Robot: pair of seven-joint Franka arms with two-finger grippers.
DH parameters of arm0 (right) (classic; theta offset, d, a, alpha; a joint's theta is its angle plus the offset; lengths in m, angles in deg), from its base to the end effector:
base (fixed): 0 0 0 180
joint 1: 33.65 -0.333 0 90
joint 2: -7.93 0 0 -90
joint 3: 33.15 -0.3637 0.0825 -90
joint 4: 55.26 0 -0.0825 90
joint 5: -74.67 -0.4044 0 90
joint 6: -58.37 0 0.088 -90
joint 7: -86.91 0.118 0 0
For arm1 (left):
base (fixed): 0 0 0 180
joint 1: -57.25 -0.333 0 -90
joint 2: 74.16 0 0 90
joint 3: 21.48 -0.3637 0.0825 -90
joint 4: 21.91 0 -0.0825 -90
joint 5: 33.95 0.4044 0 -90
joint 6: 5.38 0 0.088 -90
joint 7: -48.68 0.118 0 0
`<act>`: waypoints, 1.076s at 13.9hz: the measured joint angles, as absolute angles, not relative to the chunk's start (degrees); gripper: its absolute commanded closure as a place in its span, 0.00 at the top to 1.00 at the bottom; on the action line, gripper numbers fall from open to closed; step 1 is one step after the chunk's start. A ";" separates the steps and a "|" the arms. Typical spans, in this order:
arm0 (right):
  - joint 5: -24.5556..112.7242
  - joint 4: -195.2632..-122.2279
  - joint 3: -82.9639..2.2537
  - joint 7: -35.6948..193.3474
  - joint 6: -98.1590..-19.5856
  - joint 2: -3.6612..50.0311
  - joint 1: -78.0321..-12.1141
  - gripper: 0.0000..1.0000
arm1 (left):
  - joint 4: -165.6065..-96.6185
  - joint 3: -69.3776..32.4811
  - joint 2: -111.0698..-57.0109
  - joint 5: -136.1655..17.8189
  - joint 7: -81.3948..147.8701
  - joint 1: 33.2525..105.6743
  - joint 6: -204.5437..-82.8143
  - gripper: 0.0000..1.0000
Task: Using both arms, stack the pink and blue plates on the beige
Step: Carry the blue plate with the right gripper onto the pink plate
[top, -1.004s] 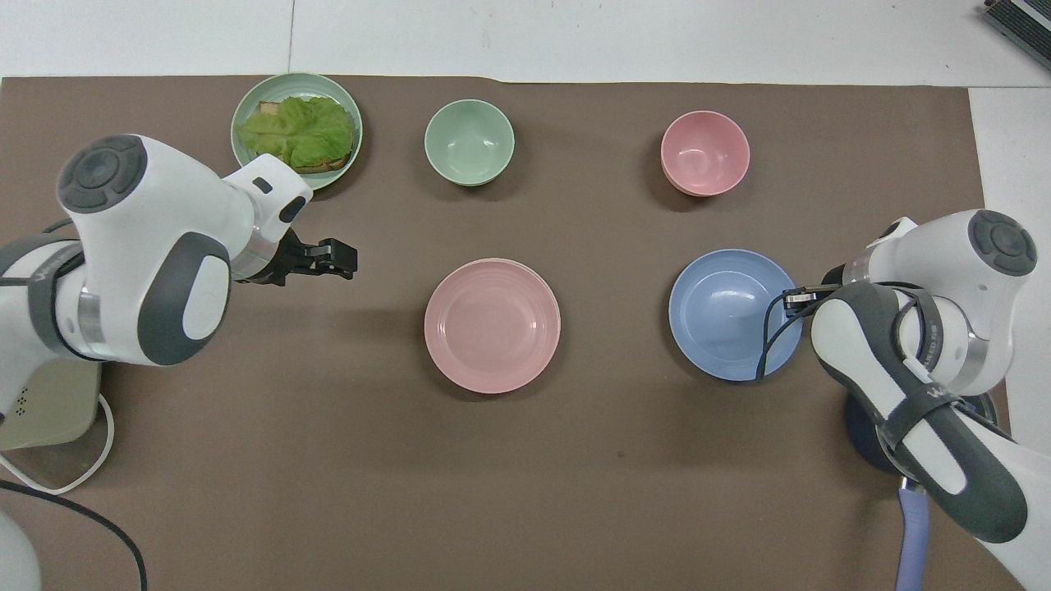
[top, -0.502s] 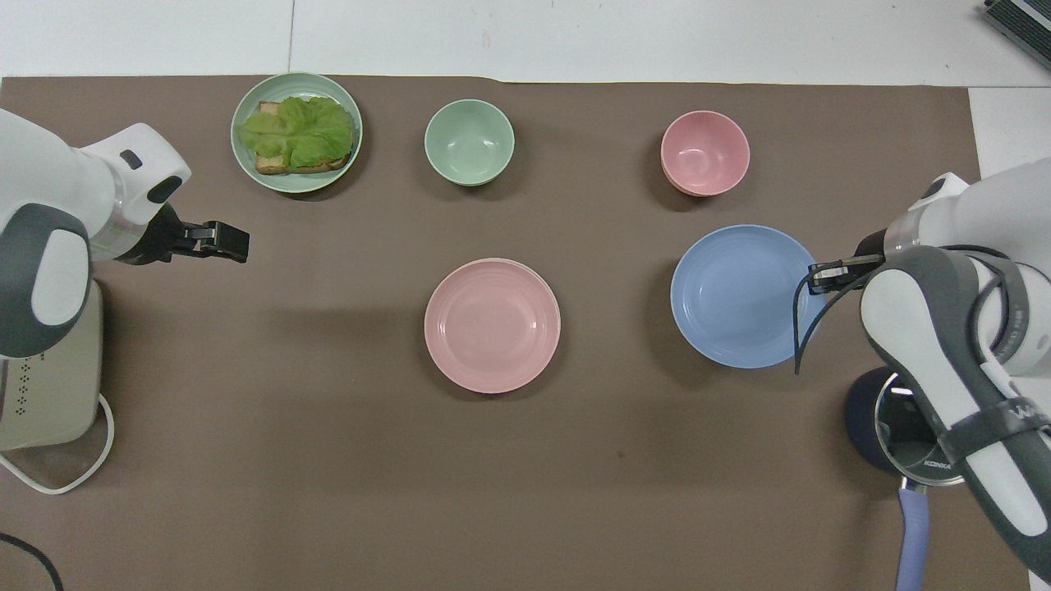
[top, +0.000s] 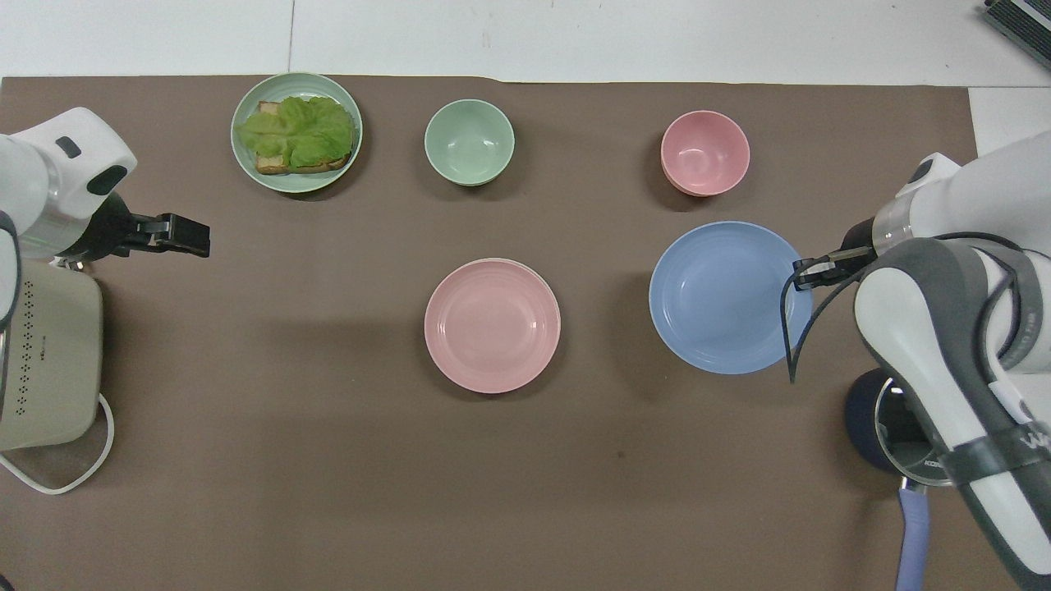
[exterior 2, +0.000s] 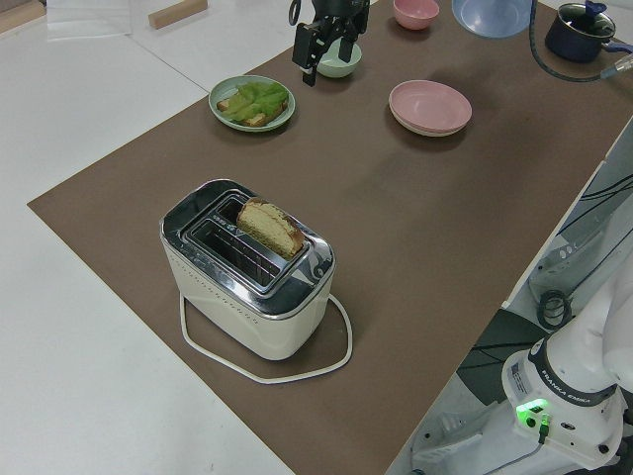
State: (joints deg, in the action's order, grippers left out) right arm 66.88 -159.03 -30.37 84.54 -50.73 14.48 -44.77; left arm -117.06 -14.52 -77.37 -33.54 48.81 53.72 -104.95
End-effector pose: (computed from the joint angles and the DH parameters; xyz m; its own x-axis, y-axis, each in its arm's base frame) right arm 0.6087 0.1017 0.5027 0.9897 0.1419 -0.0187 0.1386 -0.9827 -0.1225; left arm 0.6043 -0.0336 0.5985 0.9978 -0.0629 0.0215 -0.0629 -0.9980 -0.0003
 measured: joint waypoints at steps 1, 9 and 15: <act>66.87 -159.02 -30.74 87.60 -50.76 14.48 -46.69 0.00 | -116.77 -14.59 -76.80 -33.31 48.81 53.72 -104.39 1.00; 61.22 -159.42 -31.38 99.13 -58.46 18.51 -57.29 0.00 | -116.62 -15.49 -73.20 -33.26 48.79 53.71 -103.17 1.00; 61.16 -160.83 -31.39 101.33 -64.79 23.51 -60.82 0.00 | -116.62 -15.53 -73.20 -33.26 48.79 53.71 -103.09 1.00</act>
